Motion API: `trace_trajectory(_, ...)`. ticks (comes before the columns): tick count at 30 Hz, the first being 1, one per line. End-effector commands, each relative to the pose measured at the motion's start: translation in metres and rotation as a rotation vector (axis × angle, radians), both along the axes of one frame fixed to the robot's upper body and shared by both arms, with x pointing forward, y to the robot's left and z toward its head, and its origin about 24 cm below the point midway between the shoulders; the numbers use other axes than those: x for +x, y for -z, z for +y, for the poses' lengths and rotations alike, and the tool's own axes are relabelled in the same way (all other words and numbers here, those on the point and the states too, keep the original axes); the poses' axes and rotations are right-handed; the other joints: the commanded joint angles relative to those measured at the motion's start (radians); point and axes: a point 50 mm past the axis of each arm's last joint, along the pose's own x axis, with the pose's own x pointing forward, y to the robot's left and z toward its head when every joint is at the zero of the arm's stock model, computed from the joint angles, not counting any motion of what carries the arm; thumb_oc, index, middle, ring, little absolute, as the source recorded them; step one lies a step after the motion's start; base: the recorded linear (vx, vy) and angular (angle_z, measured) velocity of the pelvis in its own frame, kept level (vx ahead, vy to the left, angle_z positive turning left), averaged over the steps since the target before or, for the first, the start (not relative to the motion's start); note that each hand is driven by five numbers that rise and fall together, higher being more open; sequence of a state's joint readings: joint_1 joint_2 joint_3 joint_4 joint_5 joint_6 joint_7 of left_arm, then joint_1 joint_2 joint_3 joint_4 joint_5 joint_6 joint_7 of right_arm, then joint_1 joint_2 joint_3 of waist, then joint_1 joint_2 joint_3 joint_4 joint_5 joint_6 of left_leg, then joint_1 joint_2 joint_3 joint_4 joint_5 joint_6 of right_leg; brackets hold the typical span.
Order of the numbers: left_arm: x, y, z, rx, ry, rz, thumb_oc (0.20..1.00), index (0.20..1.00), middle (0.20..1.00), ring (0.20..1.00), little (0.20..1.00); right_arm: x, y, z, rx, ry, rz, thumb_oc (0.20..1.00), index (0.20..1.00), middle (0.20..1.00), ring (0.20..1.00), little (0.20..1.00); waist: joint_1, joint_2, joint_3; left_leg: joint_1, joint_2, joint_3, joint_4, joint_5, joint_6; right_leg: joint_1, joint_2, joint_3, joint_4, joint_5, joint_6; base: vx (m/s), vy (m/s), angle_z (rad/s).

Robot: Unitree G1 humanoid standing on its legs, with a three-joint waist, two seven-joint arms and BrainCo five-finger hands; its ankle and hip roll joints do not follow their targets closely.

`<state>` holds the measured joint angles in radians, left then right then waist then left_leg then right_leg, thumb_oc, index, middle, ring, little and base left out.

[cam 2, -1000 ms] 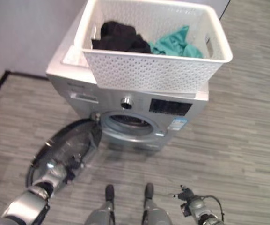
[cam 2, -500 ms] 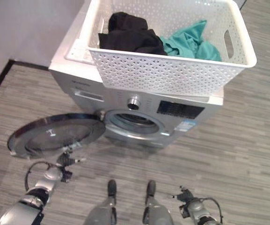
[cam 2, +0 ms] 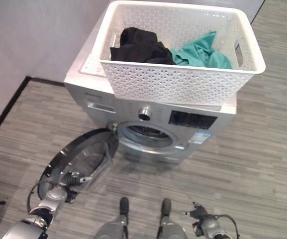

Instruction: Grab the laundry basket,head to the washer,open it,put in the laundry and shut it.

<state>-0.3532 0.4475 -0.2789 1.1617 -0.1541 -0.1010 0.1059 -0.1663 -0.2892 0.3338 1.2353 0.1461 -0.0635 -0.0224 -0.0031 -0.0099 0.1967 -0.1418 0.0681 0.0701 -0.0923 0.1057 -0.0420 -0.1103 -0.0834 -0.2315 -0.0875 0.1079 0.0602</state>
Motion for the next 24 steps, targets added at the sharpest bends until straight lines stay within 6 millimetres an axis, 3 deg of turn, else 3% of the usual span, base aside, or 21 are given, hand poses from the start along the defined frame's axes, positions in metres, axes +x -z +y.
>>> trace_trajectory(1,0.022,-0.026,0.023,0.072,-0.073,-0.081,1.0,1.0,1.0,1.0,1.0,-0.005,0.0,-0.006,-0.02,0.027,0.0,1.0,1.0,1.0,1.0,1.0,0.005,-0.031,-0.017,-0.051,0.029,0.012,0.005,-0.025,-0.032,-0.018,-0.105,0.06,0.0,-0.035,0.114,0.0,0.0,0.0)
trace_trajectory(7,0.019,-0.024,0.023,0.066,-0.084,-0.074,1.0,1.0,1.0,1.0,1.0,-0.005,0.0,-0.008,-0.03,0.025,0.009,1.0,1.0,1.0,1.0,1.0,0.004,-0.035,-0.019,-0.05,0.034,0.012,0.005,-0.026,-0.033,-0.02,-0.1,0.062,0.0,-0.036,0.112,0.0,0.0,0.0)
trace_trajectory(11,0.005,-0.01,0.019,0.024,-0.112,-0.04,1.0,1.0,1.0,1.0,1.0,-0.016,0.002,-0.021,-0.027,0.137,0.032,1.0,1.0,1.0,1.0,1.0,0.005,-0.032,-0.035,-0.031,0.032,0.016,0.005,-0.039,-0.029,-0.003,-0.102,0.064,0.0,-0.042,0.115,0.05,0.031,-0.01)
trace_trajectory(12,-0.009,0.003,0.014,-0.016,-0.13,0.0,1.0,1.0,1.0,1.0,1.0,-0.022,0.0,-0.035,-0.018,0.263,0.028,1.0,1.0,1.0,1.0,1.0,0.005,-0.027,-0.048,-0.01,0.028,0.02,0.005,-0.053,-0.025,0.016,-0.108,0.062,0.002,-0.046,0.12,0.08,0.063,-0.05)
trace_trajectory(14,-0.017,0.01,0.011,-0.032,-0.136,0.02,1.0,1.0,1.0,1.0,1.0,-0.024,-0.002,-0.043,-0.016,0.32,0.019,1.0,1.0,1.0,1.0,1.0,0.005,-0.025,-0.058,-0.004,0.024,0.022,0.005,-0.058,-0.021,0.019,-0.112,0.062,0.004,-0.046,0.122,0.09,0.089,-0.14)
trace_trajectory(15,-0.037,0.028,0.0,-0.079,-0.132,0.08,1.0,1.0,1.0,1.0,1.0,-0.025,-0.009,-0.064,-0.013,0.457,-0.025,1.0,1.0,1.0,1.0,1.0,0.006,-0.016,-0.074,0.022,0.011,0.023,0.005,-0.075,-0.01,0.031,-0.122,0.067,0.016,-0.05,0.13,0.07,0.091,-0.21)
trace_trajectory(16,-0.037,0.028,0.0,-0.079,-0.132,0.08,1.0,1.0,1.0,1.0,1.0,-0.025,-0.009,-0.064,-0.013,0.457,-0.025,1.0,1.0,1.0,1.0,1.0,0.006,-0.016,-0.074,0.022,0.011,0.023,0.005,-0.075,-0.01,0.031,-0.122,0.067,0.016,-0.05,0.13,0.13,0.201,-0.24)
trace_trajectory(17,-0.06,0.043,-0.007,-0.107,-0.137,0.143,1.0,1.0,1.0,1.0,1.0,-0.025,-0.021,-0.088,-0.029,0.569,-0.085,1.0,1.0,1.0,1.0,1.0,0.007,-0.008,-0.09,0.053,-0.004,0.024,0.005,-0.092,0.003,0.041,-0.136,0.074,0.04,-0.059,0.137,0.1,0.152,-0.15)
trace_trajectory(22,-0.115,0.07,-0.015,-0.133,-0.172,0.317,1.0,1.0,1.0,1.0,1.0,-0.01,-0.047,-0.122,-0.046,0.713,-0.259,1.0,1.0,1.0,1.0,1.0,0.016,-0.006,-0.121,0.129,-0.045,0.015,0.01,-0.13,0.032,0.076,-0.166,0.086,0.093,-0.071,0.153,0.11,0.148,-0.07)
trace_trajectory(24,-0.124,0.074,-0.016,-0.138,-0.188,0.343,1.0,1.0,1.0,1.0,1.0,-0.003,-0.054,-0.127,-0.038,0.739,-0.315,1.0,1.0,1.0,1.0,1.0,0.019,-0.005,-0.126,0.142,-0.054,0.011,0.012,-0.138,0.039,0.077,-0.173,0.089,0.111,-0.072,0.158,0.06,0.126,-0.05)
